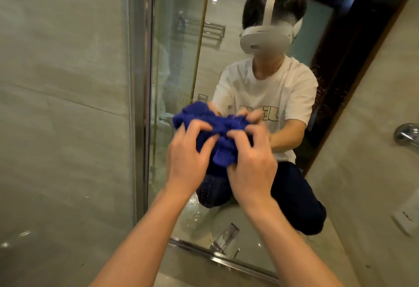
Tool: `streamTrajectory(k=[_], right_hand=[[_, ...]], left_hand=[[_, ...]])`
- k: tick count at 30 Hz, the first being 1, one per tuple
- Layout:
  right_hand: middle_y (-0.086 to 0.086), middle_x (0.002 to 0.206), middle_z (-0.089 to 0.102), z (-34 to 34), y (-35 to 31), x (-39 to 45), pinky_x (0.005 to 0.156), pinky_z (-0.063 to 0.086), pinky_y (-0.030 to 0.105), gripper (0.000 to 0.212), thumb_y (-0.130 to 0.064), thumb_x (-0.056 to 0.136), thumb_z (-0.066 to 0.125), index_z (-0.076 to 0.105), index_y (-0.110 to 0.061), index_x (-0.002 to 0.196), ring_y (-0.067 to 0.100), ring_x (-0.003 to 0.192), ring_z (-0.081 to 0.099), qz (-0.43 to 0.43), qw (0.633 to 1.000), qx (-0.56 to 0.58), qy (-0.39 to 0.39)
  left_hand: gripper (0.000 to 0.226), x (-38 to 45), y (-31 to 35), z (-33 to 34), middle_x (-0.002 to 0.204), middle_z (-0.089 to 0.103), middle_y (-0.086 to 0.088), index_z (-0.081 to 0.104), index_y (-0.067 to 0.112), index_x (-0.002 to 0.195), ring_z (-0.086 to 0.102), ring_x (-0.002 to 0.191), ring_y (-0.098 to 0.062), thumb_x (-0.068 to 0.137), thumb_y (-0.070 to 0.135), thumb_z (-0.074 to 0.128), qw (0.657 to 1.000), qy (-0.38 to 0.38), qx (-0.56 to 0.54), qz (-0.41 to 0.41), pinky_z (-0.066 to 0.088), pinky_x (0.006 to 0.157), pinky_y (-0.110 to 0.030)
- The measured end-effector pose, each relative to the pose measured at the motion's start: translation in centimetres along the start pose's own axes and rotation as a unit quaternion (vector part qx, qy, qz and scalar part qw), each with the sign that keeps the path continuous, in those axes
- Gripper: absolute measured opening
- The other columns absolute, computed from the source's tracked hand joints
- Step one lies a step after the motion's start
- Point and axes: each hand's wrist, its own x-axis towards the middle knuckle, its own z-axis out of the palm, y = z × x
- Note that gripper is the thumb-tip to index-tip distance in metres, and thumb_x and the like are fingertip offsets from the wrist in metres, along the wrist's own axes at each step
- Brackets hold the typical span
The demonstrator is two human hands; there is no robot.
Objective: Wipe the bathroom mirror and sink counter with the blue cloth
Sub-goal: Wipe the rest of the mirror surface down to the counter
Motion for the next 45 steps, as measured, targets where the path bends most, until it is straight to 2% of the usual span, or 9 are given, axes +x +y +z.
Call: streamTrajectory(k=[7,11,15,21,26,30,36,40,45], right_hand=[[0.013,0.11,0.056,0.3,0.7,-0.9,0.056,0.052,0.037,0.035,-0.005,0.069,0.074,0.064,-0.015,0.101,0.03,0.089,0.06,0.012,1.0,0.004,0.007],[0.011,0.11,0.054,3.4,2.0,-9.4,0.052,0.051,0.035,0.054,-0.003,0.05,0.079,0.063,-0.018,0.099,0.031,0.084,0.065,0.045,0.996,-0.003,-0.079],[0.005,0.099,0.054,5.9,1.7,-15.6,0.043,0.044,0.031,0.049,-0.009,0.048,0.082,0.061,-0.022,0.091,0.026,0.069,0.064,0.107,0.974,-0.01,-0.198],[-0.001,0.081,0.047,7.5,0.1,-20.2,0.038,0.029,0.029,0.053,-0.023,0.044,0.088,0.049,-0.028,0.079,0.02,0.048,0.056,0.109,0.932,-0.056,-0.342],[0.004,0.088,0.05,4.7,-2.2,-13.1,0.04,0.038,0.032,0.046,-0.009,0.05,0.081,0.058,-0.021,0.087,0.028,0.059,0.059,0.081,0.974,0.013,-0.211],[0.008,0.095,0.053,2.3,-4.4,-4.3,0.044,0.041,0.031,0.037,-0.01,0.06,0.08,0.066,-0.017,0.093,0.027,0.069,0.06,0.022,0.995,0.044,-0.087],[0.012,0.099,0.056,-0.8,-5.8,5.5,0.046,0.047,0.035,0.026,-0.012,0.075,0.071,0.068,-0.016,0.101,0.026,0.078,0.057,-0.052,0.998,0.033,0.026],[0.013,0.102,0.055,-1.4,-5.7,9.5,0.051,0.048,0.037,0.017,-0.02,0.083,0.064,0.066,-0.016,0.099,0.03,0.072,0.056,-0.045,0.999,-0.015,0.026],[0.01,0.104,0.052,0.1,-4.1,7.6,0.052,0.048,0.038,0.019,-0.03,0.086,0.064,0.058,-0.019,0.101,0.034,0.067,0.055,-0.017,0.997,-0.053,-0.054]], left_hand=[[0.016,-0.6,-0.2,0.8,0.094,0.06,0.001,0.055,0.024,0.098,0.057,0.083,-0.015,0.086,0.033,0.062,1.0,0.012,-0.001,0.018,0.041,0.07,-0.023],[0.016,-9.1,-4.6,2.4,0.091,0.062,-0.001,0.052,0.032,0.095,0.061,0.078,-0.023,0.084,0.042,0.057,0.997,-0.041,0.038,-0.049,0.041,0.064,-0.027],[0.016,-15.7,-8.2,2.7,0.087,0.061,0.002,0.052,0.031,0.092,0.063,0.078,-0.027,0.082,0.042,0.059,0.977,-0.105,0.063,-0.172,0.049,0.064,-0.039],[0.041,-20.1,-10.3,1.7,0.079,0.06,0.014,0.049,0.036,0.074,0.062,0.083,-0.022,0.078,0.004,0.074,0.943,-0.163,0.035,-0.29,0.039,0.067,-0.013],[0.017,-13.4,-7.8,-1.8,0.086,0.064,0.012,0.062,0.023,0.086,0.058,0.082,-0.004,0.079,0.016,0.076,0.985,-0.063,0.02,-0.162,0.044,0.077,-0.021],[0.02,-4.8,-3.9,-4.6,0.089,0.065,0.007,0.063,0.021,0.091,0.059,0.085,-0.006,0.079,0.037,0.067,0.996,0.024,-0.02,-0.08,0.044,0.079,-0.016],[0.016,4.3,1.0,-6.1,0.094,0.063,0.014,0.057,0.028,0.095,0.061,0.093,-0.011,0.085,0.029,0.069,0.994,0.087,-0.058,-0.01,0.047,0.085,-0.023],[0.014,7.6,2.3,-5.3,0.096,0.067,0.008,0.06,0.021,0.095,0.062,0.093,-0.014,0.086,0.028,0.068,0.993,0.094,-0.068,-0.006,0.05,0.086,-0.038],[0.018,5.0,-0.1,-3.0,0.084,0.062,0.013,0.056,0.021,0.087,0.056,0.08,0.0,0.085,0.017,0.073,0.991,0.095,-0.087,-0.034,0.044,0.075,-0.02]])
